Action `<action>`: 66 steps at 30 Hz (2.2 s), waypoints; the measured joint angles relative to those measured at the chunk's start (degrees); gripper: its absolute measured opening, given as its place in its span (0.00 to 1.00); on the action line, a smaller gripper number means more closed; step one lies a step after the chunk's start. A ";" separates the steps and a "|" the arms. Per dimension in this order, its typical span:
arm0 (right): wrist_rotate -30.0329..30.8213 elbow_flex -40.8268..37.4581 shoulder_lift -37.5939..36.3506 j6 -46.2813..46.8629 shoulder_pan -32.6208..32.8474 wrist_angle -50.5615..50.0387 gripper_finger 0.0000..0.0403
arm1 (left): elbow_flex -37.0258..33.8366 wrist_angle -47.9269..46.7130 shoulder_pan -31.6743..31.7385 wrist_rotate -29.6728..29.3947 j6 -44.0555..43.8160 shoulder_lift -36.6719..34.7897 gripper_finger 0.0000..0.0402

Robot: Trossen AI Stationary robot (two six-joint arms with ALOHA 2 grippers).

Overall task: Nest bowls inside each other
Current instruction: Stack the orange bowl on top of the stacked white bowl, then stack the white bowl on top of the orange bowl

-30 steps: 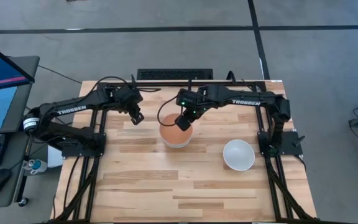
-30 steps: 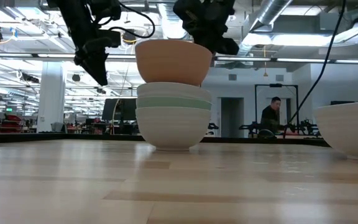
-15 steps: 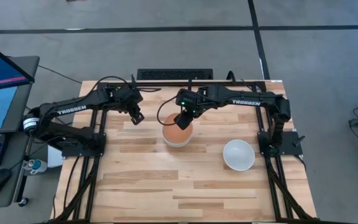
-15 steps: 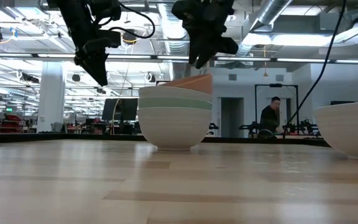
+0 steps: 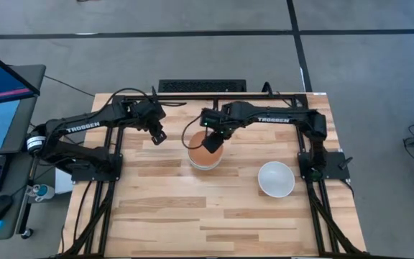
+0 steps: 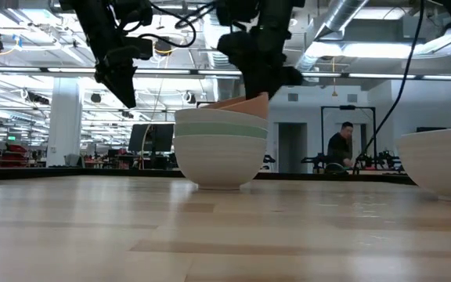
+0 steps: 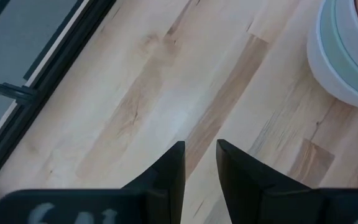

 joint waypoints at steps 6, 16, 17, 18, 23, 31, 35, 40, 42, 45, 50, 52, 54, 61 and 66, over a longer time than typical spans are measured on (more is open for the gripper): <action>1.13 1.22 -0.07 -0.63 0.41 3.87 0.14 | 0.00 0.00 0.59 0.11 0.63 0.00 0.21; 1.37 1.03 -0.51 -1.31 -1.92 2.04 0.07 | 0.06 0.21 1.07 0.64 0.89 1.84 0.21; 1.70 1.03 -0.51 -1.36 -1.85 1.45 0.11 | 0.06 0.40 1.07 1.01 0.87 2.11 0.21; 2.52 1.03 -0.51 -1.36 -1.63 0.51 0.14 | 0.02 0.06 1.07 1.32 0.87 2.31 0.21; 8.02 1.03 -0.64 0.87 -1.16 -11.74 0.34 | 0.02 2.43 0.90 1.63 2.13 3.49 0.21; 14.86 0.88 -3.95 11.66 4.36 -19.47 0.58 | 0.02 5.19 0.96 4.57 5.81 3.91 0.21; 15.83 0.11 -11.08 16.03 8.26 -12.62 0.59 | 0.02 5.51 0.92 6.07 7.50 3.91 0.21; 16.41 -0.25 -19.09 25.10 12.62 -21.12 0.56 | 0.02 5.59 0.96 8.54 9.91 3.91 0.21; 16.42 -2.60 -22.54 28.93 14.24 -24.21 0.55 | 0.02 5.88 0.94 9.63 11.15 3.89 0.21; 16.11 -10.18 -29.33 33.70 16.38 -20.81 0.54 | 0.02 6.09 0.94 11.25 12.03 3.89 0.21; 11.80 -28.74 -40.01 42.74 18.55 -16.83 0.53 | 0.02 6.10 0.88 12.17 12.50 3.89 0.21; 10.36 -35.59 -43.88 45.91 19.83 -13.46 0.53 | 0.02 6.10 0.66 12.17 12.00 3.89 0.21; 10.09 -40.34 -47.41 47.77 21.43 -12.06 0.54 | 0.02 6.06 0.38 12.16 10.99 3.89 0.21; 7.71 -43.78 -51.36 48.35 24.10 -18.95 0.54 | 0.02 7.28 -1.02 12.17 6.30 3.89 0.21; 3.04 -43.78 -51.37 44.76 25.27 -19.99 0.54 | 0.02 9.47 -1.07 12.17 2.30 3.89 0.21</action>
